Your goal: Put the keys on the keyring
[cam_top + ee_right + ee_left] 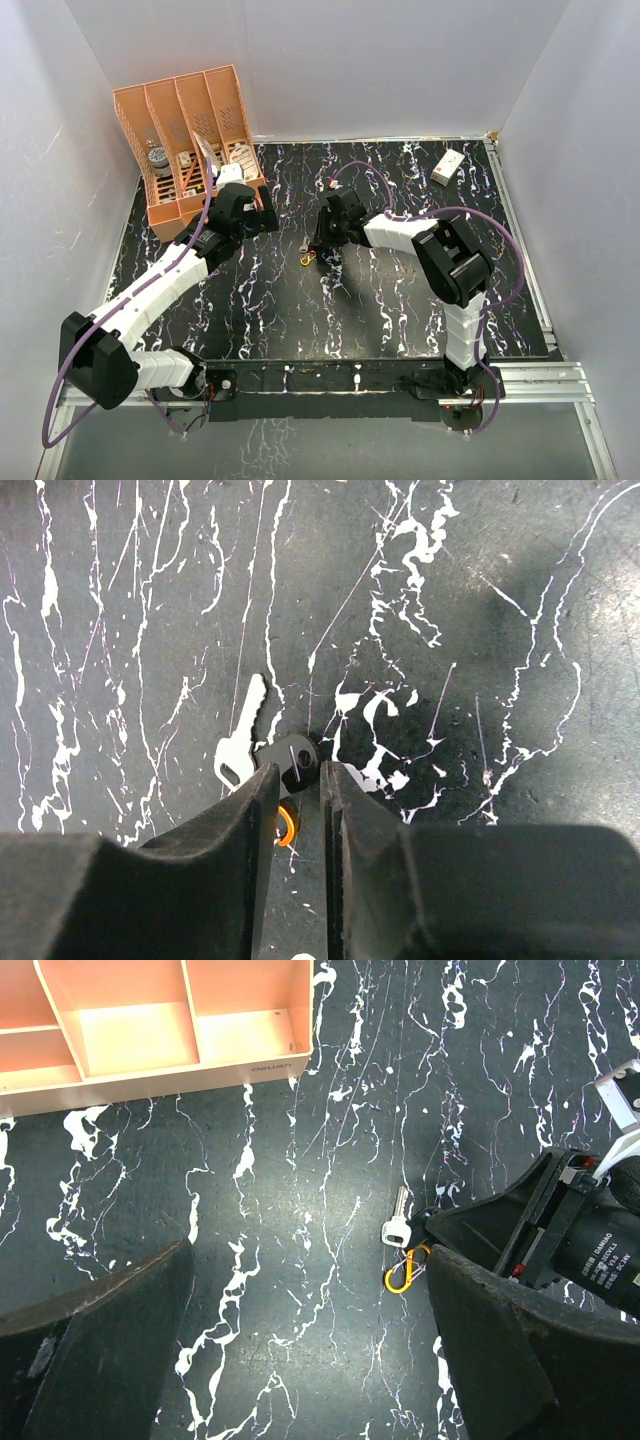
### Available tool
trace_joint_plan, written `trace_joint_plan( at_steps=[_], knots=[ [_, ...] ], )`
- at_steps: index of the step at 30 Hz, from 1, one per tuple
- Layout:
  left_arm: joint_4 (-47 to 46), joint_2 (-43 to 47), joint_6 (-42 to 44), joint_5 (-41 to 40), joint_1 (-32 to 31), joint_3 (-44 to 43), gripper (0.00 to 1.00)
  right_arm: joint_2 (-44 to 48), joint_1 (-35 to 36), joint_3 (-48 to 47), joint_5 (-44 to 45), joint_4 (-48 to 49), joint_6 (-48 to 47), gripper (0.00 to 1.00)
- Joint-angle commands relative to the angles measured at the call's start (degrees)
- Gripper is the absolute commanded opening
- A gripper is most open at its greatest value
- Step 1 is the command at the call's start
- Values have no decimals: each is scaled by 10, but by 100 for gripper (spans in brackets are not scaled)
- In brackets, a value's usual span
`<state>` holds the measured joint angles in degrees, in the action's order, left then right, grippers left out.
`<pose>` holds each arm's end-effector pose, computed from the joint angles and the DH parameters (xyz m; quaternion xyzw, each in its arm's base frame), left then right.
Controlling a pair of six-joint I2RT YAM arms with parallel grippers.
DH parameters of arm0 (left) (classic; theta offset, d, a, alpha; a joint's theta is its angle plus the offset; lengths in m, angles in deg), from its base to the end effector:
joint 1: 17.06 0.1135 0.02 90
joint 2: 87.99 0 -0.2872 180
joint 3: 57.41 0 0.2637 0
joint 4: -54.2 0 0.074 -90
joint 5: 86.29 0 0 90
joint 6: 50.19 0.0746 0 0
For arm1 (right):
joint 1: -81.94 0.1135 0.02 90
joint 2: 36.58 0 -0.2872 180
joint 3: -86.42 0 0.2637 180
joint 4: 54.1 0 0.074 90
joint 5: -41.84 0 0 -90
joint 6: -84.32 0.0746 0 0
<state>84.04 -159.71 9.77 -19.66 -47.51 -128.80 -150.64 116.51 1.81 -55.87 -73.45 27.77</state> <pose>0.2881 -0.1350 0.3131 -0.0980 0.8492 -0.0943 0.5103 0.3765 0.2716 0.1348 -0.0328 0.9337 0.2485 0.2558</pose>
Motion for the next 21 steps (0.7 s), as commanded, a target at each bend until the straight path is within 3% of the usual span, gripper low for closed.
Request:
trace_joint_plan(
  at_steps=[1, 10, 21],
  knots=[
    [-4, 20, 2, -2, 5, 0, 99, -10, -4, 3, 5, 14, 4, 19],
    [-5, 17, 1, -1, 6, 3, 99, 10, -4, 37, 21, 72, -1, 0],
    [-5, 18, 0, 2, 6, -1, 99, 196, -4, 147, 64, 228, -29, 0]
  ],
)
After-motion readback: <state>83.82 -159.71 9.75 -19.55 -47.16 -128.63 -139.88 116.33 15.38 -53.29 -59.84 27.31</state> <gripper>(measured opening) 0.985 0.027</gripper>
